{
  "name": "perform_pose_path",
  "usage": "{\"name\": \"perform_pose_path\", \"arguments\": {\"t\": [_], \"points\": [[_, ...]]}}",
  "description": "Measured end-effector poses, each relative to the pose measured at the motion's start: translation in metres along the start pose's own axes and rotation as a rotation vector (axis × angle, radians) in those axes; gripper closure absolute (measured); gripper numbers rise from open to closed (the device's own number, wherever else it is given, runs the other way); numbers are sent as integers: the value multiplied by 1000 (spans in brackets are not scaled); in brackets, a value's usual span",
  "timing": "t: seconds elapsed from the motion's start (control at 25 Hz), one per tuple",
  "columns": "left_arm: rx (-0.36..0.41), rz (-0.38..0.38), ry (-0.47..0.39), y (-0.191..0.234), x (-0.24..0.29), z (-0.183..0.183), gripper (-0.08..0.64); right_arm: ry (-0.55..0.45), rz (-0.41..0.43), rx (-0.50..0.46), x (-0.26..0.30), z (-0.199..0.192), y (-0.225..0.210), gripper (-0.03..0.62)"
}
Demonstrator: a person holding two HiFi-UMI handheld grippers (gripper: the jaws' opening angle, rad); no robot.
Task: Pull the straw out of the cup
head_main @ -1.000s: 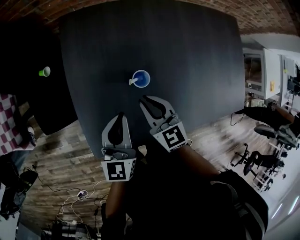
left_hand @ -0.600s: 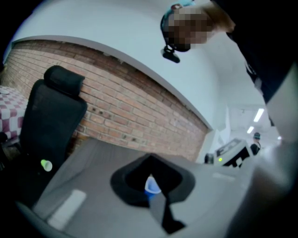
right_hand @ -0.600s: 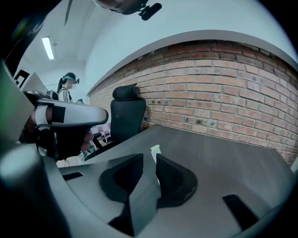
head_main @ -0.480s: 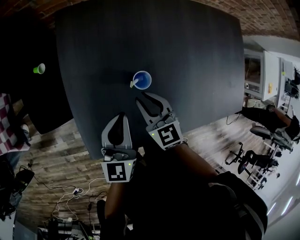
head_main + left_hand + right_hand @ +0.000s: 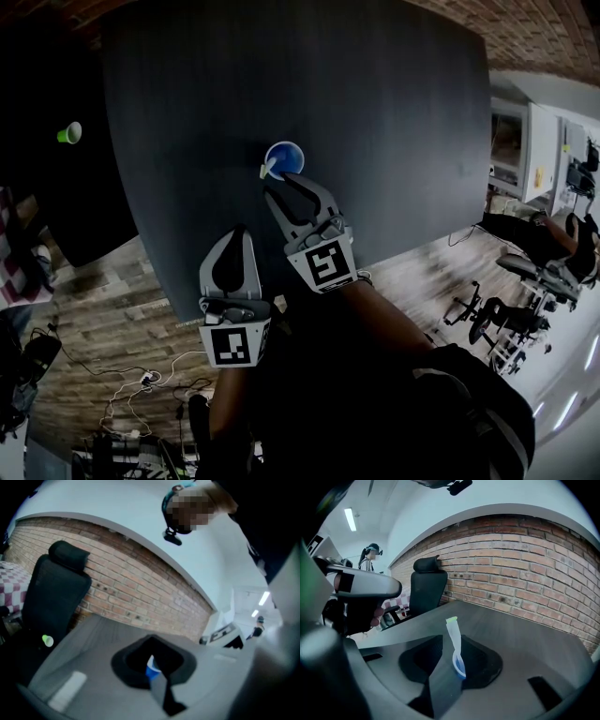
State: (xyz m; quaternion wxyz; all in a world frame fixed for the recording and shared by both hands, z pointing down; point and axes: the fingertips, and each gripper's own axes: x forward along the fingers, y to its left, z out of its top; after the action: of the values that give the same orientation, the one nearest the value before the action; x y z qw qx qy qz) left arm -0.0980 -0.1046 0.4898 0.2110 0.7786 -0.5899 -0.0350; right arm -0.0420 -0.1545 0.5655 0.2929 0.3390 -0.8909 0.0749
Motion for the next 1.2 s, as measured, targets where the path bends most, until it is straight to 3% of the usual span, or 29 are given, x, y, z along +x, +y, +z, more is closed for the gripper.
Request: {"name": "perform_pose_path", "arguments": {"t": [0.36, 1.2], "points": [[-28, -4, -20, 4, 4, -2, 555, 11, -12, -9, 15, -9, -4, 489], [-58, 34, 24, 11, -4, -14, 555, 5, -57, -32, 31, -6, -14, 502]]}}
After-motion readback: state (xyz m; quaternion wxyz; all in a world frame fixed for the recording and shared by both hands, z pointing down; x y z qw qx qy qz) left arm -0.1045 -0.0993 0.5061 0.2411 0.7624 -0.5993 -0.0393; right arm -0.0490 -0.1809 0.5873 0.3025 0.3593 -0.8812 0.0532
